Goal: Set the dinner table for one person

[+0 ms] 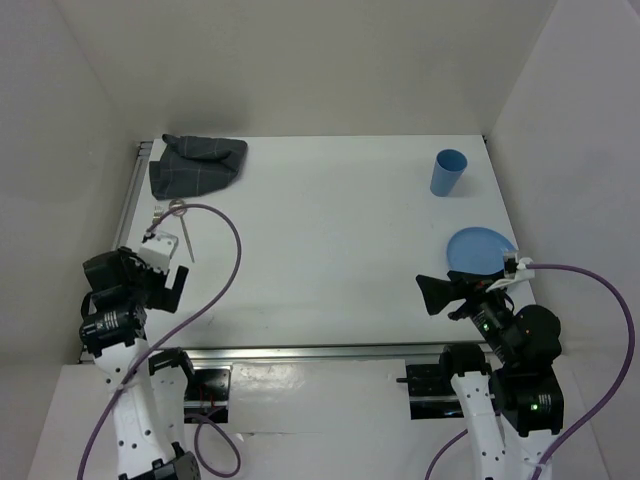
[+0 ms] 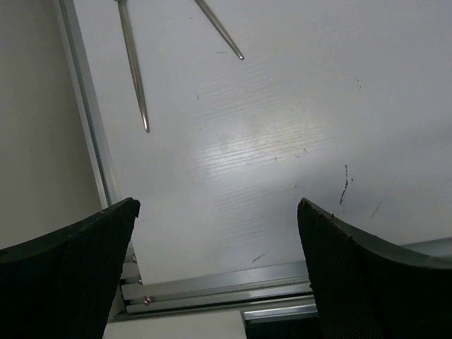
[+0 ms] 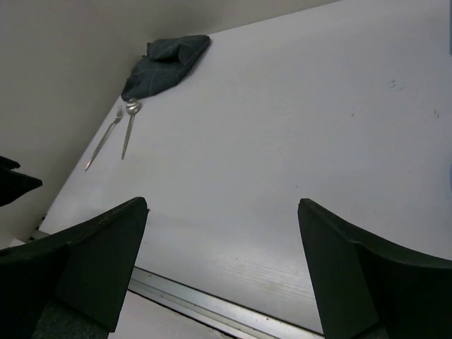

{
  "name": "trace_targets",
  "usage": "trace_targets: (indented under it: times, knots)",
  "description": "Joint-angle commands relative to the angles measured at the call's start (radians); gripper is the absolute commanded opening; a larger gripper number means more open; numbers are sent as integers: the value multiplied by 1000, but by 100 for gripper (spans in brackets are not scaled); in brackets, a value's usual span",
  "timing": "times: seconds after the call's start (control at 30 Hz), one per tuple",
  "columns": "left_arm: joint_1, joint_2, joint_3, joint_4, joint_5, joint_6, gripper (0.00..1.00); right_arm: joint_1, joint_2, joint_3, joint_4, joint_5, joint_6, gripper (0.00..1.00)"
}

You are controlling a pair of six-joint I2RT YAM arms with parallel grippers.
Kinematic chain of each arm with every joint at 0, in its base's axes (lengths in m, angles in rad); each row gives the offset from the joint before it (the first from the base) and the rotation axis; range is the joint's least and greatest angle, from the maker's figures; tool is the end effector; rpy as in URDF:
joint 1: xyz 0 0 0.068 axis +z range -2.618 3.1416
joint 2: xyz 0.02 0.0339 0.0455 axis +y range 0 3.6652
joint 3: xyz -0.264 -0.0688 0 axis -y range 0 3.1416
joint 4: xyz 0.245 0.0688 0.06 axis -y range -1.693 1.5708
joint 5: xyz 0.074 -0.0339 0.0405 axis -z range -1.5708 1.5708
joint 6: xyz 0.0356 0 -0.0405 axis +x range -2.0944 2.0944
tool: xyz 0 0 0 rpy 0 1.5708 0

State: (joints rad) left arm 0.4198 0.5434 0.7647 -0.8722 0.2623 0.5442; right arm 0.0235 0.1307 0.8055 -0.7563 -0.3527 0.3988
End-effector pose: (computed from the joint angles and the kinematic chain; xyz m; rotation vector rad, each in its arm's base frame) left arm 0.1007 0.0348 0.2966 0.2805 2.1890 0.2483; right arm 0.0188 0.0127 0.3391 0.0418 1.6827 0.6103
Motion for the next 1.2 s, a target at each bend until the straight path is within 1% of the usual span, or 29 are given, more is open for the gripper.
trace_targets:
  times: [0.0, 0.03, 0.1, 0.13, 0.23, 0.27, 0.3, 0.33, 0.37, 0.4, 0.43, 0.47, 0.5, 0.53, 0.57, 0.6, 0.63, 0.67, 0.7, 0.73, 0.77, 0.83, 0.87, 0.9, 0.97, 1.0, 1.07, 1.1, 1.17]
  knots:
    - [-6, 50, 10, 64, -26, -79, 100, -4, 17, -2, 11, 6, -8, 94]
    - [-6, 68, 25, 76, -50, -114, 100, -4, 26, -2, 11, 17, -8, 94]
    - [-6, 140, 65, 76, -51, -161, 100, -4, 36, -2, 11, 29, 3, 94]
    - [-6, 170, 124, 67, -37, -161, 100, -4, 50, -2, 11, 41, 3, 94]
    - [-6, 282, 230, 30, 64, -63, 100, -4, 85, 21, 11, 41, 3, 94]
    - [-6, 311, 248, 30, 150, 16, 100, -4, 119, 30, 23, 53, 3, 94]
    - [-6, 343, 268, 54, 172, 17, 100, -4, 141, 40, 23, 63, -6, 94]
    - [-24, 434, 322, 90, 158, -7, 100, -4, 165, 63, 38, 92, -6, 94]
    - [-70, 499, 361, 123, 65, -30, 100, -4, 225, 78, 61, 107, -6, 94]
    - [-100, 577, 410, 143, 8, -49, 100, -4, 257, 95, 77, 121, -17, 94]
    - [-130, 666, 538, 144, -47, -58, 100, -4, 292, 130, 92, 133, -17, 94]
    - [-159, 854, 614, 118, -95, -58, 99, -4, 331, 144, 110, 162, -17, 94]
    - [-220, 948, 690, 95, -171, -49, 99, -4, 407, 158, 156, 175, -17, 94]
    - [-254, 1037, 762, 79, -216, -49, 99, -4, 447, 168, 184, 184, -17, 94]
    - [-316, 1119, 883, 79, -265, -49, 99, -4, 486, 187, 213, 184, -26, 94]
    - [-337, 1271, 933, 105, -344, -49, 99, -4, 568, 187, 277, 184, -40, 94]
    - [-355, 1343, 977, 131, -372, -49, 99, -4, 605, 199, 311, 184, -40, 94]
    - [-369, 1412, 1083, 150, -392, -49, 99, -4, 641, 208, 345, 175, -51, 94]
    - [-398, 1484, 1145, 139, -402, -49, 99, -4, 712, 208, 398, 175, -51, 94]
    - [-414, 1615, 1207, 139, -411, -40, 99, -4, 745, 225, 420, 161, -63, 94]
    - [-424, 1676, 1308, 139, -425, -39, 100, -4, 774, 239, 440, 161, -72, 94]
    - [-446, 1777, 1381, 206, -495, -30, 100, -4, 855, 250, 486, 190, -91, 94]
    - [-461, 1863, 1433, 234, -529, -30, 100, -4, 877, 267, 486, 214, -103, 94]
    - [-475, 1900, 1456, 260, -582, -30, 100, -4, 920, 277, 500, 227, -103, 94]
    - [-484, 1976, 1489, 321, -618, -20, 100, -4, 948, 297, 511, 238, -112, 94]
    - [-484, 1988, 1489, 337, -629, -20, 99, -4, 960, 297, 526, 238, -112, 94]
    - [-495, 1997, 1472, 377, -629, -20, 91, -4, 980, 307, 545, 225, -132, 94]
    - [-495, 2007, 1446, 377, -629, -20, 76, -4, 995, 317, 545, 215, -141, 94]
    - [-504, 2018, 1435, 392, -608, -20, 58, -4, 1006, 330, 545, 215, -141, 94]
